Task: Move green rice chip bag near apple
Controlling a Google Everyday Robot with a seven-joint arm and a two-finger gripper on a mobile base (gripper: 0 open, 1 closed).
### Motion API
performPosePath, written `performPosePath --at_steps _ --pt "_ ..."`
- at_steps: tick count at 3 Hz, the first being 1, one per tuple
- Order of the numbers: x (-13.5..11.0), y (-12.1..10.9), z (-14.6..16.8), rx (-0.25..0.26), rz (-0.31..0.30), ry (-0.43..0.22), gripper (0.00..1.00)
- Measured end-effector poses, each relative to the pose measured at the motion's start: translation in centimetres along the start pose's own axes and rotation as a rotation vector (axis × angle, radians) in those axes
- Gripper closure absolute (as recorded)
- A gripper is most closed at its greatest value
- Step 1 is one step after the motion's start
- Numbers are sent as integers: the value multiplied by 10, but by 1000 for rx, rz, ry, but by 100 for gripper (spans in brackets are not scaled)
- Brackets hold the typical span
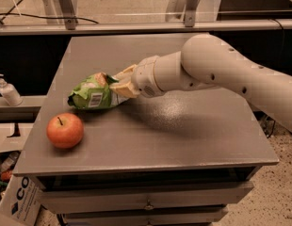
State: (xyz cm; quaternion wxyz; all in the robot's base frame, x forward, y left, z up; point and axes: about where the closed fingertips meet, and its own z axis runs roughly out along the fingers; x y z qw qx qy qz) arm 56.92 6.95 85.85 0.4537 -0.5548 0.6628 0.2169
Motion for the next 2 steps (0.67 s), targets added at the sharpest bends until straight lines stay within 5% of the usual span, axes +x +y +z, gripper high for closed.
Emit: performPosePath --at_steps 2 --pt "1 0 1 -4 5 13 59"
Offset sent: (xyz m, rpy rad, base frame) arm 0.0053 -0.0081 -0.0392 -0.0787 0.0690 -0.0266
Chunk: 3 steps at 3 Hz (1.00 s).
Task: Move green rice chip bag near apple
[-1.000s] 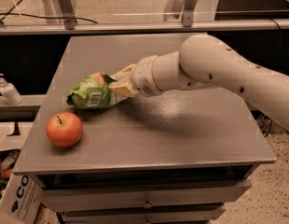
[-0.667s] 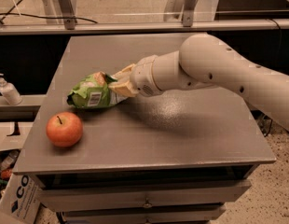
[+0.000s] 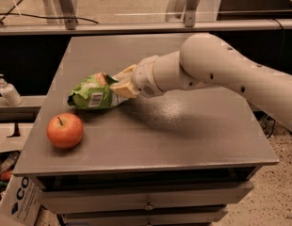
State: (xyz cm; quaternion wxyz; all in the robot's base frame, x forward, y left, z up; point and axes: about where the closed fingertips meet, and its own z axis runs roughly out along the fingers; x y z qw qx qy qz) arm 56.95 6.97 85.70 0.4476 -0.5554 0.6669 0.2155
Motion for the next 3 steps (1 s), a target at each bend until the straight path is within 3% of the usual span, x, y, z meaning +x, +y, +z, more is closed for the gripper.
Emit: performPosePath --at_steps 2,3 --pt "0 0 0 0 0 0 12" --pt "15 -5 0 0 8 24 0"
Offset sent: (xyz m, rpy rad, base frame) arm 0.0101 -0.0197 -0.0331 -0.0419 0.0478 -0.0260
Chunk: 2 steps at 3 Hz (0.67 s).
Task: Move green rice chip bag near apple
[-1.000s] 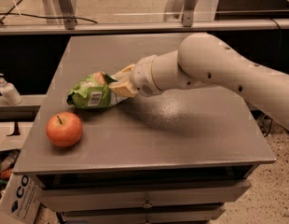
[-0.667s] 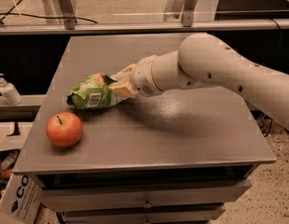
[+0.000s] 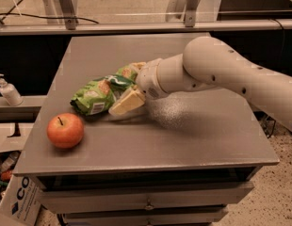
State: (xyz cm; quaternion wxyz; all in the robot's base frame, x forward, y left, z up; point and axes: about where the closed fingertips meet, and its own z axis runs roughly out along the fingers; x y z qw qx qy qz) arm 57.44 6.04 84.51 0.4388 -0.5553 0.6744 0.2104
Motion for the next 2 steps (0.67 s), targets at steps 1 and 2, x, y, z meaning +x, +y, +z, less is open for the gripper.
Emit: performPosePath --at_steps 1,2 --pt "6 -4 -6 5 -2 5 0" --pt "2 -13 -30 -8 -18 -59 0"
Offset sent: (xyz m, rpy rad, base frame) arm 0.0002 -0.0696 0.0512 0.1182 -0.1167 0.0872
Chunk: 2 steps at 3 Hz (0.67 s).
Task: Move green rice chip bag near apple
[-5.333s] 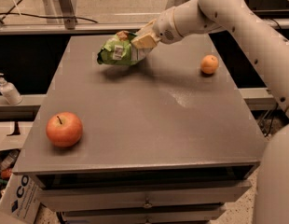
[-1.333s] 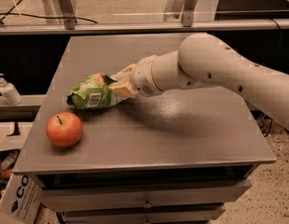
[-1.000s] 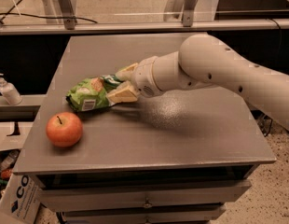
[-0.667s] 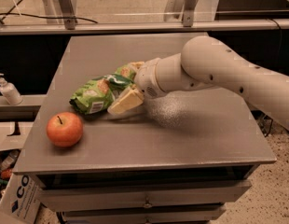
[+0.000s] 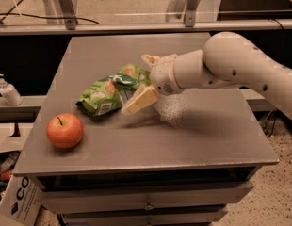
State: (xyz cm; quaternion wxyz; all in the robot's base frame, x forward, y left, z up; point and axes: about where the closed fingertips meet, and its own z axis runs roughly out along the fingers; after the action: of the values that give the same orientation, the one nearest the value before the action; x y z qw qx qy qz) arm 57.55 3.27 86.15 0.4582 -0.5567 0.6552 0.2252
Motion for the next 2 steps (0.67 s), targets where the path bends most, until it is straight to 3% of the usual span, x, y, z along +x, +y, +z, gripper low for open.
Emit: performPosePath --at_steps 2 --pt "-21 -32 -88 -17 -69 -216 0"
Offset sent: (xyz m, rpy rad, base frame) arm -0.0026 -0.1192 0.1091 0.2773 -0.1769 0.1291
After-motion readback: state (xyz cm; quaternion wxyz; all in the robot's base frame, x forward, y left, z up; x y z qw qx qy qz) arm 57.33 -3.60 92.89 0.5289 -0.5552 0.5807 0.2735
